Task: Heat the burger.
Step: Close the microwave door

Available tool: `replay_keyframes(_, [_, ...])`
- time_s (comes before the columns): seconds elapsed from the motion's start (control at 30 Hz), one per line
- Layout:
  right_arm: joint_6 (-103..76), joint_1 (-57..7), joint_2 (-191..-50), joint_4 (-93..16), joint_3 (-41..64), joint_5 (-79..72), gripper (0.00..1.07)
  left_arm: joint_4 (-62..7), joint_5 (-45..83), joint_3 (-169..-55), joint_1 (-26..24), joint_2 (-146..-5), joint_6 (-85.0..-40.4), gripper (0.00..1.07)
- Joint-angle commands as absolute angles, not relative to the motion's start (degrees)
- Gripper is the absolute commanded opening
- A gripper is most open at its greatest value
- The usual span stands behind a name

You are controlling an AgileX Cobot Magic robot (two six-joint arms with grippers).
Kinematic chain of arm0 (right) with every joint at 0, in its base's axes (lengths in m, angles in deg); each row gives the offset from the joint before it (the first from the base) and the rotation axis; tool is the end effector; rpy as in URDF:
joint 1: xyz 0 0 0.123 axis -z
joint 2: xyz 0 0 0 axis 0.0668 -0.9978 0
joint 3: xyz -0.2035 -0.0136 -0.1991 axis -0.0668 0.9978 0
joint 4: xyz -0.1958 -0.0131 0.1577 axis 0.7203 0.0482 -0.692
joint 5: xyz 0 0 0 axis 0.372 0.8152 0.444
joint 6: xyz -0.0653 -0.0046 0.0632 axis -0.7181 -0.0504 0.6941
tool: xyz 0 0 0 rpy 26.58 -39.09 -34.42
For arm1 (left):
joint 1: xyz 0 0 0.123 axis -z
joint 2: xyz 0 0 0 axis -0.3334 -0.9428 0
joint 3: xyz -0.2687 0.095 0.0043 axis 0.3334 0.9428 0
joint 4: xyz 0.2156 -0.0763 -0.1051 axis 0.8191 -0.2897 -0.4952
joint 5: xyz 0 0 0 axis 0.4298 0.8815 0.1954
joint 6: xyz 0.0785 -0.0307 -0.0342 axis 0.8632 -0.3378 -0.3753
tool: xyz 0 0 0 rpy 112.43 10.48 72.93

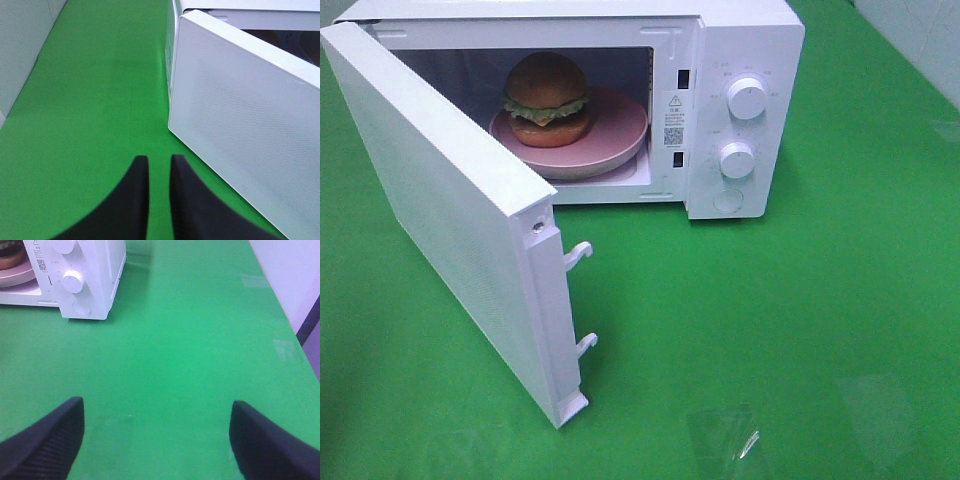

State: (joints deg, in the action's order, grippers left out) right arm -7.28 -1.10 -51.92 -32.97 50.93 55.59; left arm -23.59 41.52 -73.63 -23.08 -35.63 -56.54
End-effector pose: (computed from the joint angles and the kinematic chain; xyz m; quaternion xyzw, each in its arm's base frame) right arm -0.0006 -0.0066 0.2824 -0.0219 0.8301 -0.0100 0.5571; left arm 0.0982 -0.0032 0.3123 0.0092 0.8424 -0.0208 0.5384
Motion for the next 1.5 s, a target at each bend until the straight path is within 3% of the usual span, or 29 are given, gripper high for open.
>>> replay_keyframes(0.03, [-7.05,-0.87,-50.31,-32.74,50.99,54.85,0.76,-24.11,34.47,-73.74,-22.97,-41.41,-56.43,0.0])
replay_keyframes(0.37, [-7.05,-0.87,-50.31,-32.74,50.99,54.85,0.76,-24.11,10.01,-70.08,-22.97,-52.64,-56.43,0.0])
replay_keyframes(0.5, [-7.05,-0.87,-50.31,-32.74,50.99,54.85,0.76,-24.0,-11.13,-63.26,-22.97,-60.43,-56.83,0.0])
replay_keyframes(0.73, [-7.05,-0.87,-50.31,-32.74,50.99,54.85,0.76,-23.59,-21.27,-61.25,-22.97,-68.06,-57.34,0.0])
replay_keyframes(0.8, [-7.05,-0.87,-50.31,-32.74,50.99,54.85,0.76,-18.21,-26.6,-61.25,-22.97,-73.96,-62.04,0.0])
replay_keyframes(0.9, [-7.05,-0.87,-50.31,-32.74,50.99,54.85,0.76,-16.26,-27.63,-61.25,-22.97,-75.56,-64.16,0.0])
replay_keyframes(0.93, [-7.05,-0.87,-50.31,-32.74,50.99,54.85,0.76,-10.47,-30.38,-61.25,-22.97,-78.48,-68.69,0.0])
replay_keyframes(0.97, [-7.05,-0.87,-50.31,-32.74,50.99,54.85,0.76,-10.47,-30.38,-61.25,-22.97,-78.48,-68.69,0.0])
replay_keyframes(1.03, [-7.05,-0.87,-50.31,-32.74,50.99,54.85,0.76,1.33,-36.69,-61.25,-22.97,-83.35,-75.28,0.0])
replay_keyframes(1.13, [-7.05,-0.87,-50.31,-32.74,50.99,54.85,0.76,3.22,-38.12,-61.25,-22.97,-84.73,-76.25,0.0])
replay_keyframes(1.37, [-7.05,-0.87,-50.31,-32.74,50.99,54.85,0.76,14.97,-44.99,-64.92,-22.97,-94.53,-78.72,0.0])
replay_keyframes(1.4, [-7.05,-0.87,-50.31,-32.74,50.99,54.85,0.76,18.52,-45.63,-66.53,-22.97,-96.19,-80.95,0.0])
replay_keyframes(1.5, [-7.05,-0.87,-50.31,-32.74,50.99,54.85,0.76,20.12,-46.31,-67.67,-22.97,-97.73,-82.9,0.0])
